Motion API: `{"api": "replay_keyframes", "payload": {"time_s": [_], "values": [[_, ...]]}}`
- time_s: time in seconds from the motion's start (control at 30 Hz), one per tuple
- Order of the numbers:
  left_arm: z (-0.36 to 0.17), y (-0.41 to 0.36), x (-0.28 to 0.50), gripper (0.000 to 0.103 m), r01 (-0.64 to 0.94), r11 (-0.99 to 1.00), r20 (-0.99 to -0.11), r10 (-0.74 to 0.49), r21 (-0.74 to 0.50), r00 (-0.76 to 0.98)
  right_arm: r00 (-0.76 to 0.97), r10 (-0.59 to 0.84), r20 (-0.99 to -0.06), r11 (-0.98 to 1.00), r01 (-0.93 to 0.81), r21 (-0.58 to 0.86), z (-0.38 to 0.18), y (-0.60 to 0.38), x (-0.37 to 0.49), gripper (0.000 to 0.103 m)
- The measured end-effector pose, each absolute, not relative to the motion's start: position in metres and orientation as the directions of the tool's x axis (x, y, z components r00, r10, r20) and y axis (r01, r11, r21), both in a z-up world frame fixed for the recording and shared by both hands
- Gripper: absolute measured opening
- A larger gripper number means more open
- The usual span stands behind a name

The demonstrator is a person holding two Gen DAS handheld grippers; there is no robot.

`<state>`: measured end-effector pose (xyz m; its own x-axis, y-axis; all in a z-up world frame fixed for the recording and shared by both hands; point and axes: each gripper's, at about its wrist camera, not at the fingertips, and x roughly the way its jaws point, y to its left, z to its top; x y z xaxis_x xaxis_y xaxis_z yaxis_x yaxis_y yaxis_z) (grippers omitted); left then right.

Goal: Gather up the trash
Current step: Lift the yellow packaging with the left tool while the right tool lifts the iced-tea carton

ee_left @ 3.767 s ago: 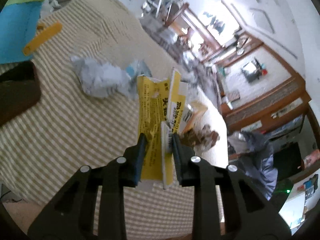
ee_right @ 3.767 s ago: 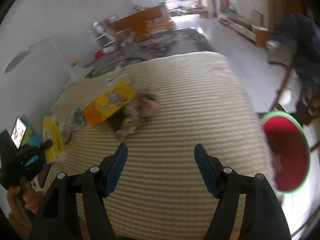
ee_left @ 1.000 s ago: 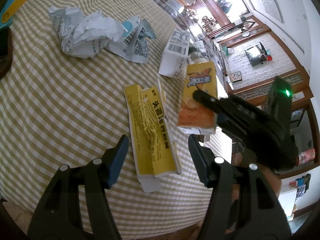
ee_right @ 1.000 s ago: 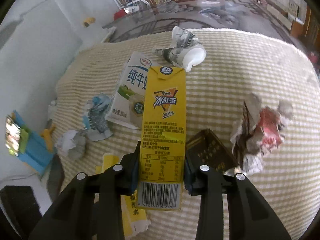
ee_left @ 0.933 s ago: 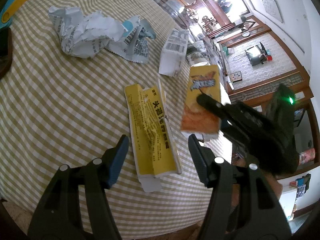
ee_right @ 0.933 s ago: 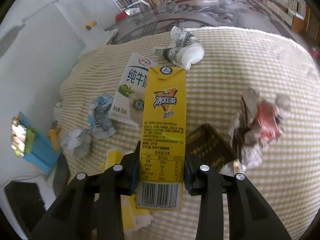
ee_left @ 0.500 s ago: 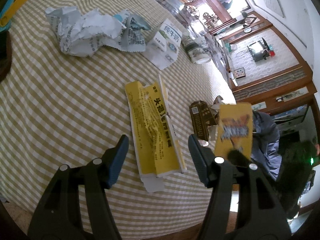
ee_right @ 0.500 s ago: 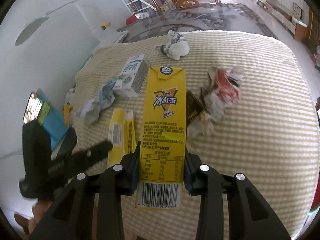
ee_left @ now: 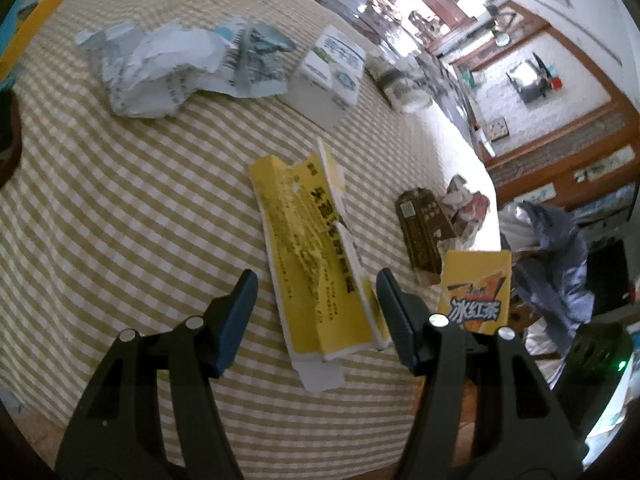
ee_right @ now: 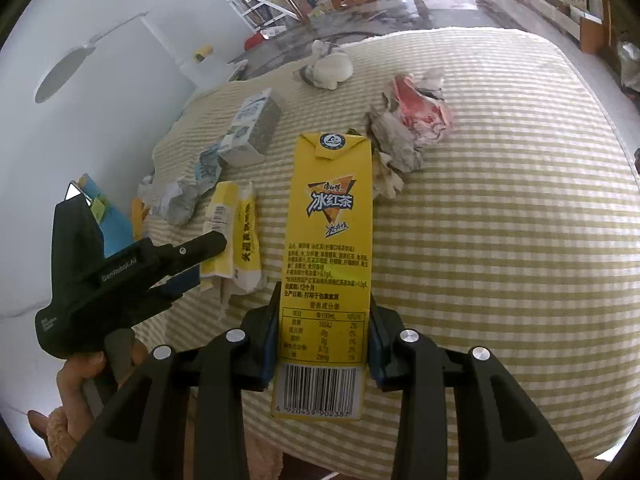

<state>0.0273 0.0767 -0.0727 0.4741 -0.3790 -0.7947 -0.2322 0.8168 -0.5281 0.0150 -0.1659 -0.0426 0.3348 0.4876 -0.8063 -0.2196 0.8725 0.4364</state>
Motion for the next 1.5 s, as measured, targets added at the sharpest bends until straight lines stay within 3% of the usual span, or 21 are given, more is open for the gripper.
{"api": "replay_keyframes", "payload": {"time_s": [0.17,0.27,0.5,1.5], "values": [[-0.075,0.06,0.028,0.056,-0.166,0.87,-0.819,-0.35,-0.464,0.454,0.349,0.502,-0.791,0.865,-0.2,0.46,-0.042,-0.175,0.015,0.034],[-0.075,0.057,0.027,0.04,-0.14,0.881,-0.82,-0.348,-0.452,0.455,0.356,0.508,-0.785,0.861,-0.194,0.469,-0.042,-0.178,0.014,0.034],[-0.071,0.056,0.025,0.032,-0.121,0.881,-0.807,-0.354,-0.457,0.472,0.368,0.513,-0.775,0.857,-0.183,0.481,-0.04,-0.184,0.01,0.034],[-0.045,0.057,0.013,0.029,-0.062,0.84,-0.714,-0.416,-0.539,0.563,0.382,0.505,-0.774,0.86,-0.142,0.491,-0.041,-0.198,0.012,0.034]]}}
